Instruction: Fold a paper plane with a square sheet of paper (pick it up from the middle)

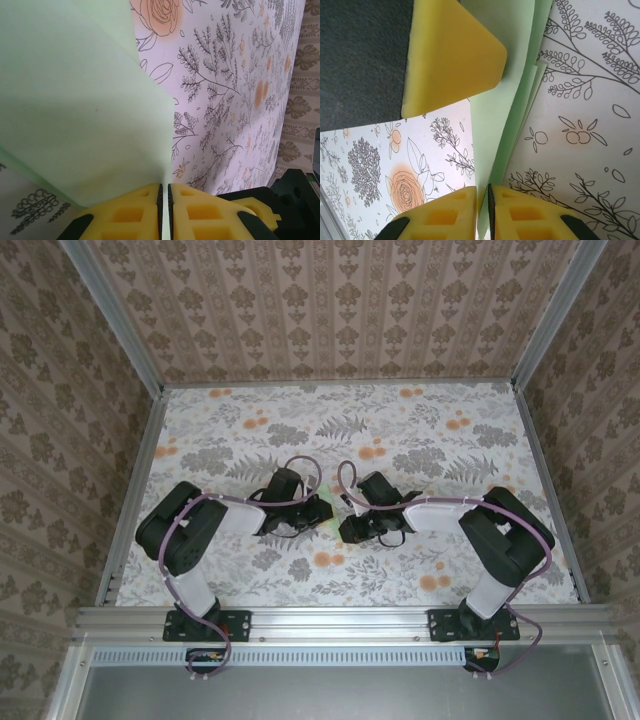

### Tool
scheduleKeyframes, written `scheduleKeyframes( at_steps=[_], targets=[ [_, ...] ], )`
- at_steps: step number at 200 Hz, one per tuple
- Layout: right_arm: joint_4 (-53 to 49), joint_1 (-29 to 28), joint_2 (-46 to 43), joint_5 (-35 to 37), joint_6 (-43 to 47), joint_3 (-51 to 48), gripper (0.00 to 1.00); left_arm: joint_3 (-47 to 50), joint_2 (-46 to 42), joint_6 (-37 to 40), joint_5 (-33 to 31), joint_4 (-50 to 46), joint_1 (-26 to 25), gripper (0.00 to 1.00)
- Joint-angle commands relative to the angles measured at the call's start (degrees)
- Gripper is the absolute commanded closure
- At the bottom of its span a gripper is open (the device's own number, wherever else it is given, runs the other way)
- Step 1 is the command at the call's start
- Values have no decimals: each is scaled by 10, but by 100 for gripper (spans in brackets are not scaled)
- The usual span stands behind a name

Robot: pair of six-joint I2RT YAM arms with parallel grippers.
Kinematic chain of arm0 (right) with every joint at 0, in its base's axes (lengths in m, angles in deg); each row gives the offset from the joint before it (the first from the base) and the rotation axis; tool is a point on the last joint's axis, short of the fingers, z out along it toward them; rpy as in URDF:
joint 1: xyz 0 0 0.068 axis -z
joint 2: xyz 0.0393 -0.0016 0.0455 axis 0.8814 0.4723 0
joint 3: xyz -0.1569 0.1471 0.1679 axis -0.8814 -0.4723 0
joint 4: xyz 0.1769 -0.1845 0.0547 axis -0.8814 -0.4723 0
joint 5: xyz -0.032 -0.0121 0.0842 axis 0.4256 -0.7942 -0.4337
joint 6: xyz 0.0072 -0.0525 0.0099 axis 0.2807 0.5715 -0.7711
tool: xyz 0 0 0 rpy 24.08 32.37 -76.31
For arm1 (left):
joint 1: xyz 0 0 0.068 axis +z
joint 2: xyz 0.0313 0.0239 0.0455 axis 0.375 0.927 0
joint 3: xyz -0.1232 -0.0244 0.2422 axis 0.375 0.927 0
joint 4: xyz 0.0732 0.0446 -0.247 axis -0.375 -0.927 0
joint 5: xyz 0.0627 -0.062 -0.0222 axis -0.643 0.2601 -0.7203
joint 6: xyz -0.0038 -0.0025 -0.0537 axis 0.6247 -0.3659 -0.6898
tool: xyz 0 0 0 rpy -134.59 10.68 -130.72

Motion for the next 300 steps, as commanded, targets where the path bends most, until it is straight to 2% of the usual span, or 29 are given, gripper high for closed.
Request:
scheduleKeyframes(
  at_steps=[1,65,131,188,270,300],
  targets=[
    [-13,-3,12,1,8,12,87,-9,7,-7,-6,-6,5,85],
    [-7,1,28,-13,-6,15,94,-6,0,0,2,-4,8,85],
    [42,28,23,-87,-50,5,94,1,-22,21,6,-11,6,85],
    [9,21,-6,-9,-21,0,76,-13,4,14,-5,-22,6,86],
    [-29,-28,-20,89,34,8,71,-21,8,10,-10,-29,6,86],
    [-39,-40,-15,101,45,15,70,-24,8,9,-10,-33,6,86]
  ],
)
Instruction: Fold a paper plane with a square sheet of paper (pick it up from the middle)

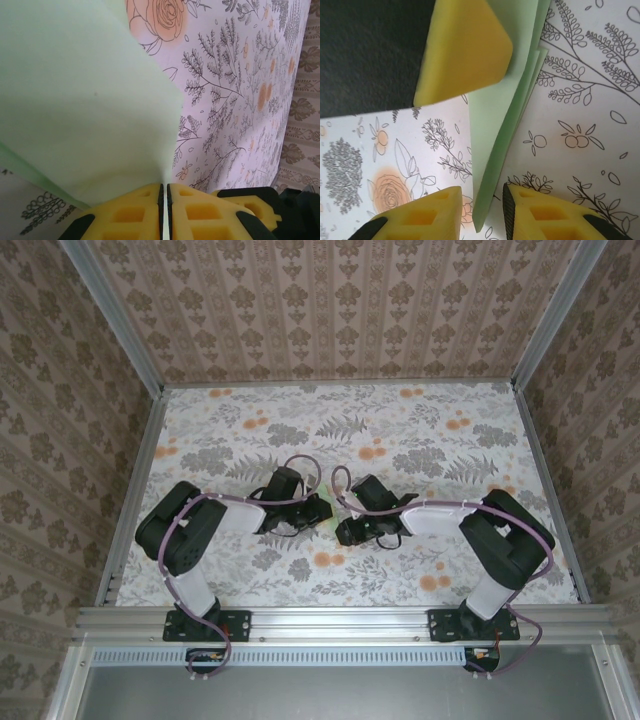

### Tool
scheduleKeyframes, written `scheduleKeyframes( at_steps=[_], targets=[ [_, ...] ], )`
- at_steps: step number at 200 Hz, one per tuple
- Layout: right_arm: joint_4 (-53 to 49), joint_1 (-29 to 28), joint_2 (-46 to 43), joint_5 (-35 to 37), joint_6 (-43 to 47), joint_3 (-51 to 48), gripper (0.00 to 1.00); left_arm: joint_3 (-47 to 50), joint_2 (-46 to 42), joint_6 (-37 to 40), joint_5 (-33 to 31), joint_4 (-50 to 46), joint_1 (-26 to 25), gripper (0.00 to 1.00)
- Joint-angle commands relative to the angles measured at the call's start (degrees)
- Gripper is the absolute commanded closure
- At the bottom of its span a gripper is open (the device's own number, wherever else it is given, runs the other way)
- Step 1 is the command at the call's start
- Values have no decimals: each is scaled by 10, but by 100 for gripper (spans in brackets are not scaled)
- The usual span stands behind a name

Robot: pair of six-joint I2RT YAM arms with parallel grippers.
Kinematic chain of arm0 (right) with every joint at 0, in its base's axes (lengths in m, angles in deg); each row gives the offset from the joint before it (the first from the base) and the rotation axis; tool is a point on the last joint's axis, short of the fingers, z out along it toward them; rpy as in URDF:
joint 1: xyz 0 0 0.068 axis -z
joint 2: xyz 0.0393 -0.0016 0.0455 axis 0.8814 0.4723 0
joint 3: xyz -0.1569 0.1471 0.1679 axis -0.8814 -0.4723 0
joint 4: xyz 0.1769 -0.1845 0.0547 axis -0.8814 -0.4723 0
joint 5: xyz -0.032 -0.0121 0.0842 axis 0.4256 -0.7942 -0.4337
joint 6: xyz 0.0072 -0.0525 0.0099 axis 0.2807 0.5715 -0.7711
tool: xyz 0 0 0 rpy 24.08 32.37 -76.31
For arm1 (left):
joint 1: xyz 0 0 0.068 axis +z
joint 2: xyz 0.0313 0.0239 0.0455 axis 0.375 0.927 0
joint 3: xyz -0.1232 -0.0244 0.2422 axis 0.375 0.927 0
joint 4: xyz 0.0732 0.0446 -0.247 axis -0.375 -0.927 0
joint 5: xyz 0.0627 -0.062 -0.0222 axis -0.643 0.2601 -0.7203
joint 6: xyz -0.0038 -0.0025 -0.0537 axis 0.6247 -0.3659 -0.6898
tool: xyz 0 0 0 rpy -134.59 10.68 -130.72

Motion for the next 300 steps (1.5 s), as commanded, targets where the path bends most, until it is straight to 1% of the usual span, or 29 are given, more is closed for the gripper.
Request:
scheduleKeyframes(
  at_steps=[1,20,72,95,145,196,228,251,300],
  targets=[
    [-28,-9,-7,31,23,11,70,-14,8,5,-6,-15,3,86],
    [-34,-14,0,36,27,19,71,-14,8,4,-6,-15,3,86],
    [-38,-16,10,35,28,26,83,-14,7,5,-5,-19,3,86],
    [-40,-16,11,30,28,26,87,-14,5,6,-5,-20,3,86],
    [-40,-9,24,3,17,29,92,-12,-4,10,-3,-21,6,86],
    [2,20,21,-85,-19,16,94,-6,-25,28,8,-21,7,86],
    [21,40,26,-134,-43,13,95,7,-38,36,14,-5,5,86],
    [28,52,36,-153,-55,12,95,10,-39,38,17,2,-1,86],
    [24,58,55,-161,-62,14,95,10,-22,38,16,-1,-7,86]
  ],
)
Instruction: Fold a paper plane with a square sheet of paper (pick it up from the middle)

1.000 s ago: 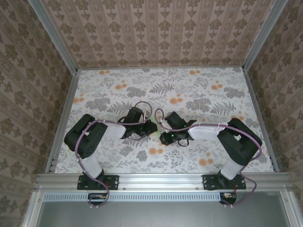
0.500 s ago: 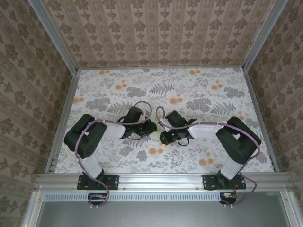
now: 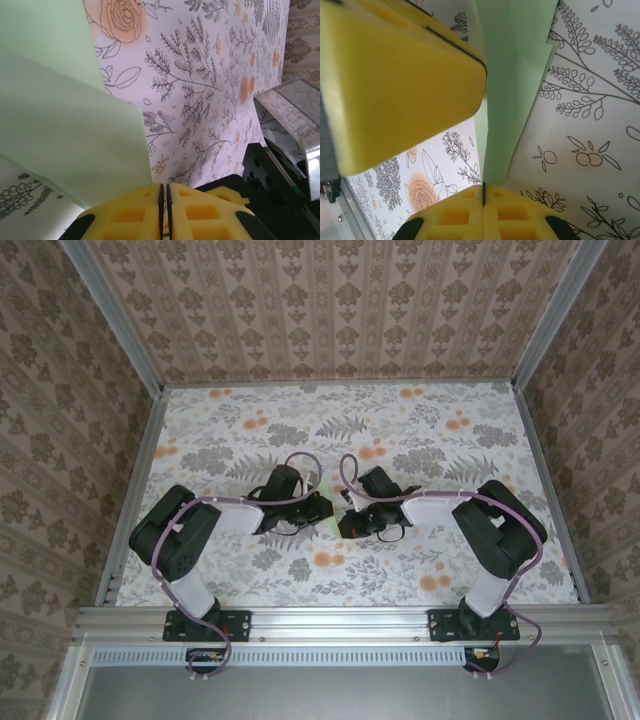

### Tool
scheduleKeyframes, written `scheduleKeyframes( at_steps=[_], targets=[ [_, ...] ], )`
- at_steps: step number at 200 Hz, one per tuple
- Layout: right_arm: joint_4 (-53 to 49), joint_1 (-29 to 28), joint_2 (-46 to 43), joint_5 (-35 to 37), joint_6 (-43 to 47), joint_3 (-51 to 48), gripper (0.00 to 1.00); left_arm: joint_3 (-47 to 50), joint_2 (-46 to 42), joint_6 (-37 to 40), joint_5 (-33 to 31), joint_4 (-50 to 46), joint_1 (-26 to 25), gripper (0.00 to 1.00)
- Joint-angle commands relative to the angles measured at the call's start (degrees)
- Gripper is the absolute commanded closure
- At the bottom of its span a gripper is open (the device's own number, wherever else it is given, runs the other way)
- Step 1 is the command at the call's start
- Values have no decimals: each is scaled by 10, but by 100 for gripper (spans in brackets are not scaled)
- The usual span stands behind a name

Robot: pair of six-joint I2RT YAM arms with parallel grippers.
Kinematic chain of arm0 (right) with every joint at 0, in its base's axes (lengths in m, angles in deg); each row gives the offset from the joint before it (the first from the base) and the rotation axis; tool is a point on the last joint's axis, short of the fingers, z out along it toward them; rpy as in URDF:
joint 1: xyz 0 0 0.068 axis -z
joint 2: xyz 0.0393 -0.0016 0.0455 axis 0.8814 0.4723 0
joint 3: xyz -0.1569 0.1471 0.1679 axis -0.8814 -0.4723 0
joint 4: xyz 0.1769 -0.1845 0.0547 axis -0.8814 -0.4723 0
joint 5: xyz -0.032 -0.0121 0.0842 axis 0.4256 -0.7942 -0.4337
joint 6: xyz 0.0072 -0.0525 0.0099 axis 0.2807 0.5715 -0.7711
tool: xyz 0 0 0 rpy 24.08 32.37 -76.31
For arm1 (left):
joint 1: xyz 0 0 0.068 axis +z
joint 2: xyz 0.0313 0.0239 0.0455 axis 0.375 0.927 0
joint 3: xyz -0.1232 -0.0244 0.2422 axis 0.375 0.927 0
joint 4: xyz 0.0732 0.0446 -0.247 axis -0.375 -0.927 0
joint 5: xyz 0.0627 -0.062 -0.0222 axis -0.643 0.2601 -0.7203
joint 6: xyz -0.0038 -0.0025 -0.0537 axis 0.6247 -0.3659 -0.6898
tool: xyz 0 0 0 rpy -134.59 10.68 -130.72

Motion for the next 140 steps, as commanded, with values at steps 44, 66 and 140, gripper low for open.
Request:
scheduleKeyframes(
  at_steps=[44,66,140],
  targets=[
    [-4,6,25,-26,-13,1,95,1,17,13,-3,-16,-3,87],
    [-6,7,30,-29,-12,3,95,-1,24,13,-3,-16,-3,87],
    [-12,8,36,-30,-11,5,94,-13,39,17,2,-11,-2,87]
  ],
)
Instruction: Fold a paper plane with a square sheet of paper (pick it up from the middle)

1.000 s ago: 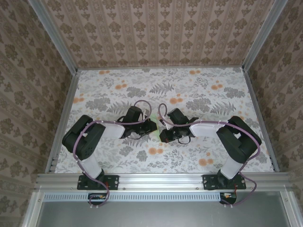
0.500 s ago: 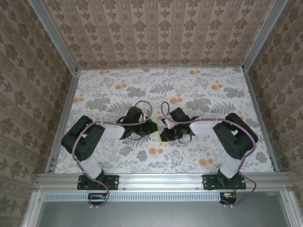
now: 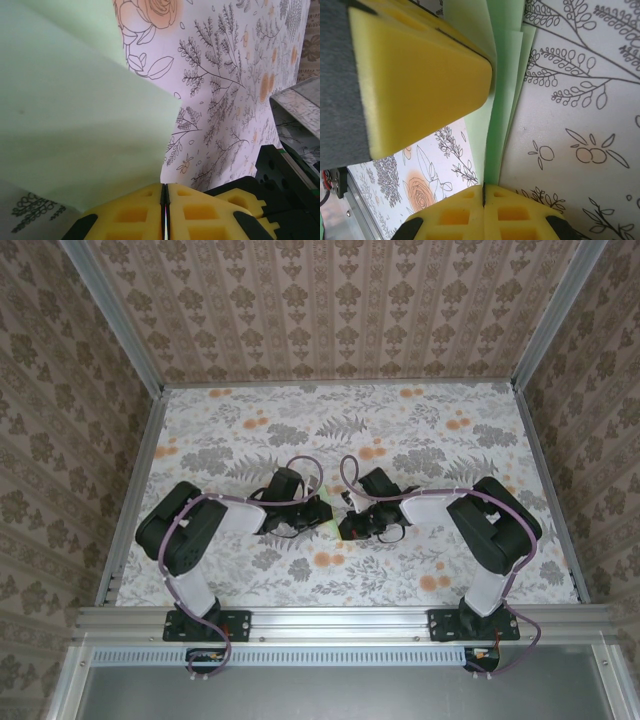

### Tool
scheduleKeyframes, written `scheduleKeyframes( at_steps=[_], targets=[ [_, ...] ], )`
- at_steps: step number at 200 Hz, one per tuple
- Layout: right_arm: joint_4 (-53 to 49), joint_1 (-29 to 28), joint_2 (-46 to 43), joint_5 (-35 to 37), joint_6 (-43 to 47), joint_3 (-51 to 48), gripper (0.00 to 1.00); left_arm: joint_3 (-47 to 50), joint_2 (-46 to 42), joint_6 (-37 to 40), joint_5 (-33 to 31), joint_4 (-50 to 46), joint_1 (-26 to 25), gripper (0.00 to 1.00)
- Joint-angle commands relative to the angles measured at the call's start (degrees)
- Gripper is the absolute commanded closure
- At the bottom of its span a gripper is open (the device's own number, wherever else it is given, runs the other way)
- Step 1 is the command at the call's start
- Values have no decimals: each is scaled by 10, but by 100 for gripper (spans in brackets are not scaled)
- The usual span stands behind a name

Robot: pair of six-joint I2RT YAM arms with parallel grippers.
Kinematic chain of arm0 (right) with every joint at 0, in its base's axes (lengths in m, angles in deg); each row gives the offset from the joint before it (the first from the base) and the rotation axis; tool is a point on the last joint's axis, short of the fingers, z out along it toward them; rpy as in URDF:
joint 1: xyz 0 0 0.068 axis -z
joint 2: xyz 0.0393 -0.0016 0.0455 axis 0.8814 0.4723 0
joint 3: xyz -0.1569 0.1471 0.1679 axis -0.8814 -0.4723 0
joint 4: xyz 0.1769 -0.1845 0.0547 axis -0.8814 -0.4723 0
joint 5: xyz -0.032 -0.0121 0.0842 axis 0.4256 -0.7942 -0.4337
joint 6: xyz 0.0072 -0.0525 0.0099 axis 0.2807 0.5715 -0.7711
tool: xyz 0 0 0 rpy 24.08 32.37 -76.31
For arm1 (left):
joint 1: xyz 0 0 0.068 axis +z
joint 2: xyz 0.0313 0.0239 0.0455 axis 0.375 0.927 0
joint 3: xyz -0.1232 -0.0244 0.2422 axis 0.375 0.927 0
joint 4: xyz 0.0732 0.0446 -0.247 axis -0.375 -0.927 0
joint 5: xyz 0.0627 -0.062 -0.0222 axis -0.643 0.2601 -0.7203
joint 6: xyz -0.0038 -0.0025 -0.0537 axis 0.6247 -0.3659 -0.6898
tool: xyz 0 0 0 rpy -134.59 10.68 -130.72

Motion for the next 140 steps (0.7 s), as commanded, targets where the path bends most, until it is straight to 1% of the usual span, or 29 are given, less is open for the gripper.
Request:
scheduleKeyframes(
  at_steps=[1,140],
  targets=[
    [-13,2,16,-7,-4,4,94,-13,10,17,2,-9,-2,87],
    [-18,4,18,-10,-3,7,94,-17,33,21,-3,-10,-1,88]
  ],
)
